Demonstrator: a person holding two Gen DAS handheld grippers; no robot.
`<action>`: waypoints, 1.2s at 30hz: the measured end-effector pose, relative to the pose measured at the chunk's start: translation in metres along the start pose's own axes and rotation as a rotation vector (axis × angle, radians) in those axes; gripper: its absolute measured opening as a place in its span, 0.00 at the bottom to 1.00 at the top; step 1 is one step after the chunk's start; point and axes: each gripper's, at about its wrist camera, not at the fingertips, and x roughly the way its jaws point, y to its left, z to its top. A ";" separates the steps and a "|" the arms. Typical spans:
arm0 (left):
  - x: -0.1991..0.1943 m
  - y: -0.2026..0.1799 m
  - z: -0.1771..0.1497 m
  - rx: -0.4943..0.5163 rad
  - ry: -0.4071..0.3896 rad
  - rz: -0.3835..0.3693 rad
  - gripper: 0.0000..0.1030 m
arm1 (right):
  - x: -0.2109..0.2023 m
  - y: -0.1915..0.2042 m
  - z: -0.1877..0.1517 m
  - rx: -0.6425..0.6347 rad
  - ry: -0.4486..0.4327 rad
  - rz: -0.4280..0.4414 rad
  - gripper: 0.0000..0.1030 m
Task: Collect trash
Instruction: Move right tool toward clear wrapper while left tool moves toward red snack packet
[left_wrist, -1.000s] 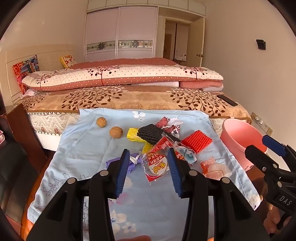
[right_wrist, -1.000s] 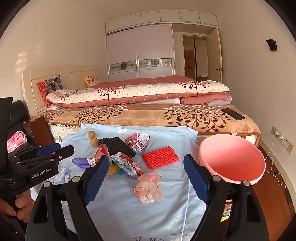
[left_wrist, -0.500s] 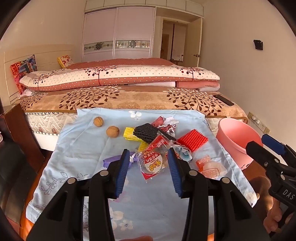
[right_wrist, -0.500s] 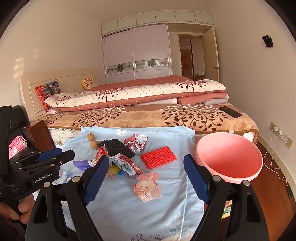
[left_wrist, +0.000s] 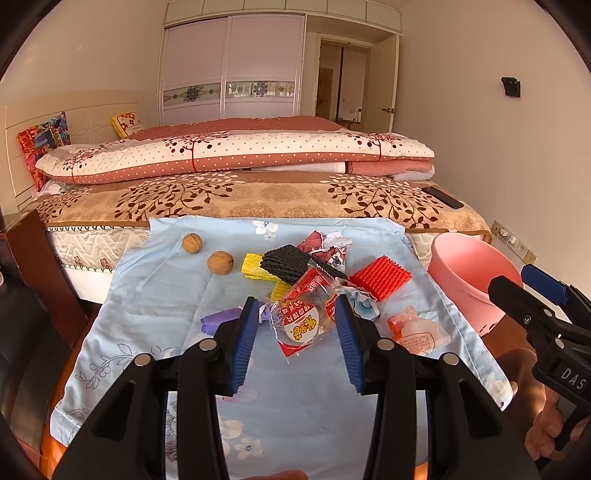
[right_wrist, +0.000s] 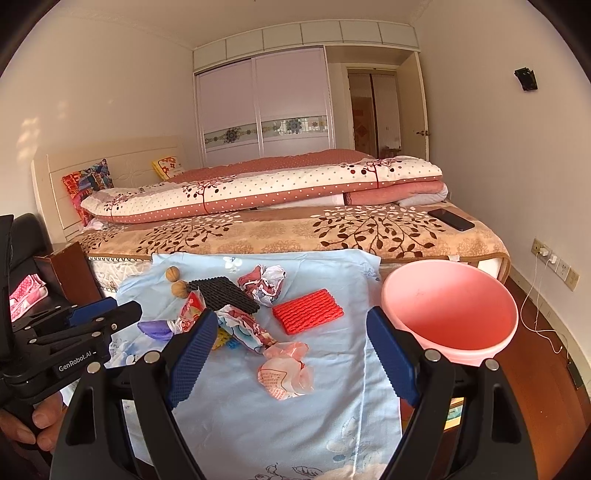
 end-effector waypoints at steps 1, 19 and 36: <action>0.000 0.000 0.000 0.000 0.001 -0.002 0.42 | 0.000 0.000 0.000 -0.002 0.000 0.003 0.79; 0.009 -0.003 -0.003 0.005 0.009 -0.030 0.42 | 0.004 0.005 -0.002 -0.034 0.018 -0.004 0.79; 0.025 -0.001 -0.004 -0.009 0.036 -0.073 0.42 | 0.018 -0.008 -0.006 0.017 0.056 -0.035 0.79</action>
